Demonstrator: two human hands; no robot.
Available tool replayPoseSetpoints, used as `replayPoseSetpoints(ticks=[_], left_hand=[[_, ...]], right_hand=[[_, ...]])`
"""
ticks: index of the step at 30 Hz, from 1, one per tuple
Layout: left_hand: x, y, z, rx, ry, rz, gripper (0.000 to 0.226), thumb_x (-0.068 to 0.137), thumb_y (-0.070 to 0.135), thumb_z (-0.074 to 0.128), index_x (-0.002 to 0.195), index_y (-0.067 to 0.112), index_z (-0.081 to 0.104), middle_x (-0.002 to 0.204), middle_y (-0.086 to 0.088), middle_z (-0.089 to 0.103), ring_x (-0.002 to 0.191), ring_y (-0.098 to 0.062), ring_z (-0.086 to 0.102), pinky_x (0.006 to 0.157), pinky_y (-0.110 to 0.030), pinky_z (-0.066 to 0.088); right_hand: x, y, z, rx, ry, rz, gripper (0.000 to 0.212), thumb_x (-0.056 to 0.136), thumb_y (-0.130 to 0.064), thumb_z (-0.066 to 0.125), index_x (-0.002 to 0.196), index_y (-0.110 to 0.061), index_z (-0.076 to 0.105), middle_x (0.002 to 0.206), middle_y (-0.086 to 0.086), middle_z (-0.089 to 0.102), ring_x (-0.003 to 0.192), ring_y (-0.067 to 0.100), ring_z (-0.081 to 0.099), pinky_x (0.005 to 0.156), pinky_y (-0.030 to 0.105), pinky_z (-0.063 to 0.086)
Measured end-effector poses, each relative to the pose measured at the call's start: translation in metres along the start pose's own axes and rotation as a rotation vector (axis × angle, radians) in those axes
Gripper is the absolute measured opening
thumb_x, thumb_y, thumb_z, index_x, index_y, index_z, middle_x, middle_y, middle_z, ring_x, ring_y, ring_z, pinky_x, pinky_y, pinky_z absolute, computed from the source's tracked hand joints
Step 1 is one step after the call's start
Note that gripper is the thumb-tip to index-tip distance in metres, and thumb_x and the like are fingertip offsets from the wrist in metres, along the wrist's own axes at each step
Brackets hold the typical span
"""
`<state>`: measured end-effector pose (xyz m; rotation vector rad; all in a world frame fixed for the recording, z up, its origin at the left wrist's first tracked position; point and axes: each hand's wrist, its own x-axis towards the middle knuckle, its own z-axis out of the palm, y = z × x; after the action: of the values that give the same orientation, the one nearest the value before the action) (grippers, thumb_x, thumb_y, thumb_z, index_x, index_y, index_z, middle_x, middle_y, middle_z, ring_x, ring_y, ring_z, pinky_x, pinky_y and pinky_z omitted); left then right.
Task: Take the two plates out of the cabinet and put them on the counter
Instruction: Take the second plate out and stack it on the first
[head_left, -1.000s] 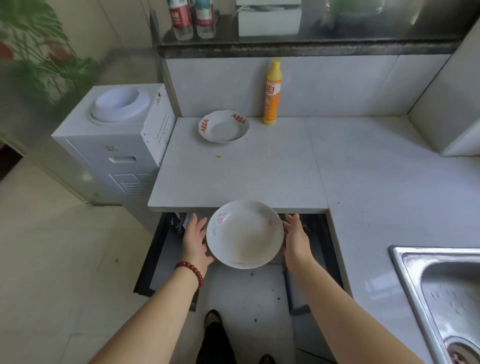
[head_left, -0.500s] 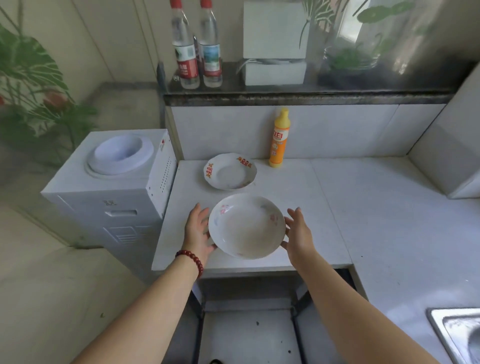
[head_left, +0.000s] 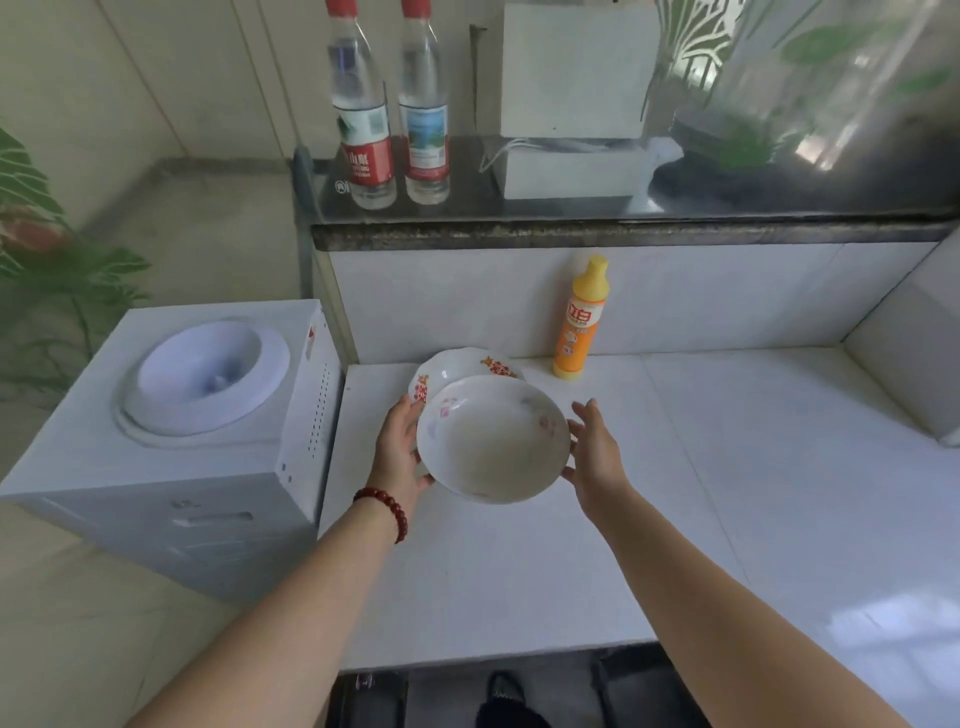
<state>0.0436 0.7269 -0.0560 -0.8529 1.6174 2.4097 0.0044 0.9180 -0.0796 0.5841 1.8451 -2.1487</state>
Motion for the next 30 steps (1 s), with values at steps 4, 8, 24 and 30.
replayPoseSetpoints(ticks=[4, 8, 24, 30], left_hand=[[0.036, 0.018, 0.011, -0.003, 0.030, 0.017, 0.026, 0.087, 0.053, 0.039, 0.085, 0.037, 0.060, 0.084, 0.020, 0.070, 0.090, -0.010, 0.059, 0.064, -0.030, 0.044], [0.073, 0.029, 0.020, 0.000, 0.036, 0.042, 0.030, 0.090, 0.048, 0.036, 0.078, 0.033, 0.060, 0.057, 0.022, 0.068, 0.061, -0.005, 0.067, 0.058, -0.027, 0.044], [0.163, 0.030, 0.030, 0.052, 0.054, 0.003, 0.030, 0.094, 0.034, 0.036, 0.078, 0.024, 0.060, 0.050, 0.016, 0.067, 0.055, -0.004, 0.065, 0.039, -0.014, 0.046], [0.165, 0.025, 0.028, 0.085, 0.065, 0.008, 0.028, 0.094, 0.032, 0.037, 0.079, 0.024, 0.060, 0.051, 0.017, 0.067, 0.061, -0.007, 0.063, 0.044, -0.017, 0.047]], right_hand=[[0.041, -0.015, 0.016, -0.023, -0.012, 0.013, 0.057, 0.096, -0.050, 0.024, 0.143, -0.020, 0.032, 0.131, 0.006, 0.051, 0.109, 0.023, 0.052, 0.092, 0.040, 0.040], [0.081, -0.024, 0.029, -0.036, -0.009, 0.016, 0.045, 0.096, -0.045, 0.029, 0.124, -0.017, 0.050, 0.101, -0.002, 0.060, 0.094, 0.014, 0.057, 0.091, 0.044, 0.043], [0.170, -0.022, 0.048, -0.139, -0.010, 0.066, 0.053, 0.097, -0.047, 0.023, 0.135, -0.016, 0.043, 0.136, 0.008, 0.049, 0.126, 0.028, 0.043, 0.107, 0.052, 0.034], [0.174, -0.013, 0.047, -0.190, -0.017, 0.074, 0.055, 0.097, -0.046, 0.023, 0.142, -0.017, 0.035, 0.148, 0.010, 0.038, 0.135, 0.030, 0.035, 0.110, 0.055, 0.029]])
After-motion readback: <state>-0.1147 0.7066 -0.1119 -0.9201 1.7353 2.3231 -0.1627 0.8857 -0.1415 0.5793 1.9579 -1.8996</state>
